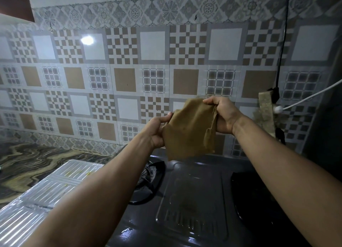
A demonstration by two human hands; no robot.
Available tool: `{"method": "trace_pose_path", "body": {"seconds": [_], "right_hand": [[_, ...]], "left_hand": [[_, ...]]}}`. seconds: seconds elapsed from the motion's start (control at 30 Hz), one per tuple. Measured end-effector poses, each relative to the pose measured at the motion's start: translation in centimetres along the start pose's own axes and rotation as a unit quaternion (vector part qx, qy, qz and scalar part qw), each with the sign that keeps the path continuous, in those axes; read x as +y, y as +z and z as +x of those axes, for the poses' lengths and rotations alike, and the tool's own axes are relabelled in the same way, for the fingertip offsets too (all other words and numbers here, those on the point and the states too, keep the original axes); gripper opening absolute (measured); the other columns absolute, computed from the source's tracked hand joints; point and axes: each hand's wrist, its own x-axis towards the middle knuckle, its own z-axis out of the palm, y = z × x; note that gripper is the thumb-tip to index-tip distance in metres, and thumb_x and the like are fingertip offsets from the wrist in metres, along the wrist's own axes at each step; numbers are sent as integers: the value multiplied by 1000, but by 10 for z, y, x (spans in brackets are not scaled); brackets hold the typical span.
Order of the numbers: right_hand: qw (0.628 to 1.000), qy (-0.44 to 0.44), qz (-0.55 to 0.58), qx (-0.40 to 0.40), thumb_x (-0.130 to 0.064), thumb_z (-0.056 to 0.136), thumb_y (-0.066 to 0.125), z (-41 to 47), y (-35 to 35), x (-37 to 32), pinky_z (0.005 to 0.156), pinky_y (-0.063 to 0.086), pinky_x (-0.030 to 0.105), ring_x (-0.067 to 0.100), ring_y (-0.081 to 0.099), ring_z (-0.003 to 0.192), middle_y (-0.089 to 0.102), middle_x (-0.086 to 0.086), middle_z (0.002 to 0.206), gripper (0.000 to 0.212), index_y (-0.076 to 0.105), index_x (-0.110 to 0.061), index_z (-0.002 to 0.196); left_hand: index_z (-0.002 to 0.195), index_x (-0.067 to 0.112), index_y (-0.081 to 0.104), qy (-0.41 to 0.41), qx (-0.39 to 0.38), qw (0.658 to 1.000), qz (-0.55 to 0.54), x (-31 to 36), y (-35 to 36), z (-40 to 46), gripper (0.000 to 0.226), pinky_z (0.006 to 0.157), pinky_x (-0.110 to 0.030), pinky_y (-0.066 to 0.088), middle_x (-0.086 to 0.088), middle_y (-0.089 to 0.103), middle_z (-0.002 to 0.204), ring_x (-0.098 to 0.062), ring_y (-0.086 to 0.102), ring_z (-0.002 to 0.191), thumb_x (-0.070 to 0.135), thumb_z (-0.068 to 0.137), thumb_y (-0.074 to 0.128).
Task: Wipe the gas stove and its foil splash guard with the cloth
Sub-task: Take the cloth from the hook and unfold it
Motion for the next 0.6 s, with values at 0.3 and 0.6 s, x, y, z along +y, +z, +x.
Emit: {"method": "trace_pose_path", "body": {"seconds": [0.3, 0.6], "right_hand": [[982, 33, -85, 167, -19, 75, 78, -2, -1, 0, 74, 55, 44, 25, 64, 90, 67, 7, 94, 30, 67, -9, 101], [945, -45, -124, 300, -35, 101, 39, 7, 8, 4, 96, 46, 43, 24, 55, 100, 58, 8, 106, 38, 51, -6, 122]], "left_hand": [[108, 14, 69, 204, 177, 954, 135, 33, 0, -2, 30, 79, -31, 54, -7, 65, 110, -22, 62, 101, 17, 79, 77], [133, 16, 54, 229, 142, 942, 202, 45, 2, -12, 60, 95, -37, 53, -8, 55, 123, -26, 59, 109, -6, 79, 71]]}}
